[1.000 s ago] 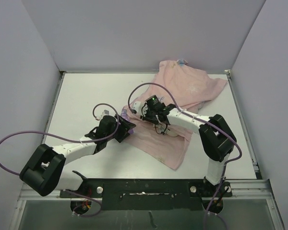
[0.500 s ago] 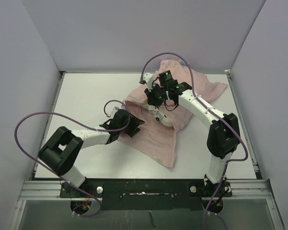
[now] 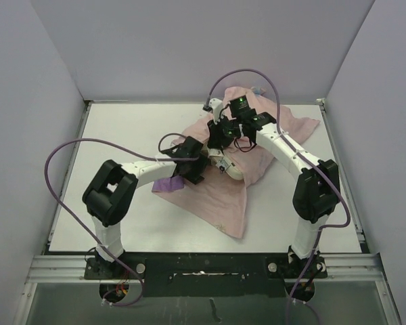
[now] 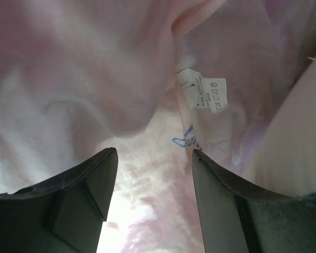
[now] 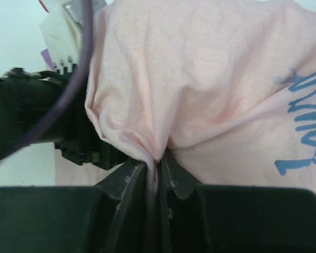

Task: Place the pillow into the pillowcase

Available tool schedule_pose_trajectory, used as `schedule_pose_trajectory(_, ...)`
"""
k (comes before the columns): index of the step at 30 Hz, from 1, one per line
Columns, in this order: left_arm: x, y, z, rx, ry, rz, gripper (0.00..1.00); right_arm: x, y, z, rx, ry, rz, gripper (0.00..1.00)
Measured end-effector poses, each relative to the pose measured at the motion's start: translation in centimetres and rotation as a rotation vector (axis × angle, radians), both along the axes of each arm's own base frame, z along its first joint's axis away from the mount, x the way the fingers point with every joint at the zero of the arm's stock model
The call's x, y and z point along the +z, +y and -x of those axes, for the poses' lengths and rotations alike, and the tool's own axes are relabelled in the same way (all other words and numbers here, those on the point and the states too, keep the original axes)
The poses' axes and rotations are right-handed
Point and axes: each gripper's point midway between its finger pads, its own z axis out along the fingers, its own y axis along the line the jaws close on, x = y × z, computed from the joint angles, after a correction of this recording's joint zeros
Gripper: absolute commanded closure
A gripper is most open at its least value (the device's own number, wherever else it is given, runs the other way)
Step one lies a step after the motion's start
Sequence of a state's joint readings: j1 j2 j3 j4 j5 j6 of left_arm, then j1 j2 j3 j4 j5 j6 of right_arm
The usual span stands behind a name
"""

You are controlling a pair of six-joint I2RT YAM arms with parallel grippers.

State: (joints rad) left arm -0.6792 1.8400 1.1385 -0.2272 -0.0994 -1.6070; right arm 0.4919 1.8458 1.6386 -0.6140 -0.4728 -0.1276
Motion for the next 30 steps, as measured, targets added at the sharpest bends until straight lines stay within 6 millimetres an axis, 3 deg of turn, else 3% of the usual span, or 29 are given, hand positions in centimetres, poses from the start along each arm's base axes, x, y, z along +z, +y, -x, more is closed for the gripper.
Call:
schedule_pose_trajectory(6,0.0,-0.1,-0.4,0.045,0.148,-0.118,0.38,1.5,0.2,-0.4,-0.016,0.006,-0.045,1.0)
schedule_pose_trajectory(12,-1.9,1.5,1.1,0.059,0.328,-0.27,0.49,1.4,-0.4,-0.7,-0.04,0.022,-0.048,1.0)
schedule_pose_trajectory(14,-2.7,2.1,1.8,0.058,0.371,-0.308,0.59,1.3,-0.6,-0.6,-0.047,0.034,-0.045,1.0)
schedule_pose_trajectory(17,-3.7,3.3,3.0,0.042,0.43,-0.364,0.88,0.8,-0.8,-0.4,-0.049,0.049,-0.04,1.0)
schedule_pose_trajectory(19,-4.0,3.8,3.4,0.039,0.462,-0.375,0.99,0.3,-0.8,-0.2,-0.048,0.06,-0.037,1.0)
schedule_pose_trajectory(26,-4.0,5.5,3.4,-0.002,0.484,-0.415,1.0,-0.2,-0.7,0.0,-0.044,0.069,-0.043,1.0)
schedule_pose_trajectory(30,-3.7,6.5,2.6,-0.05,0.377,-0.485,1.0,-0.2,-0.8,0.0,-0.036,0.063,-0.04,1.0)
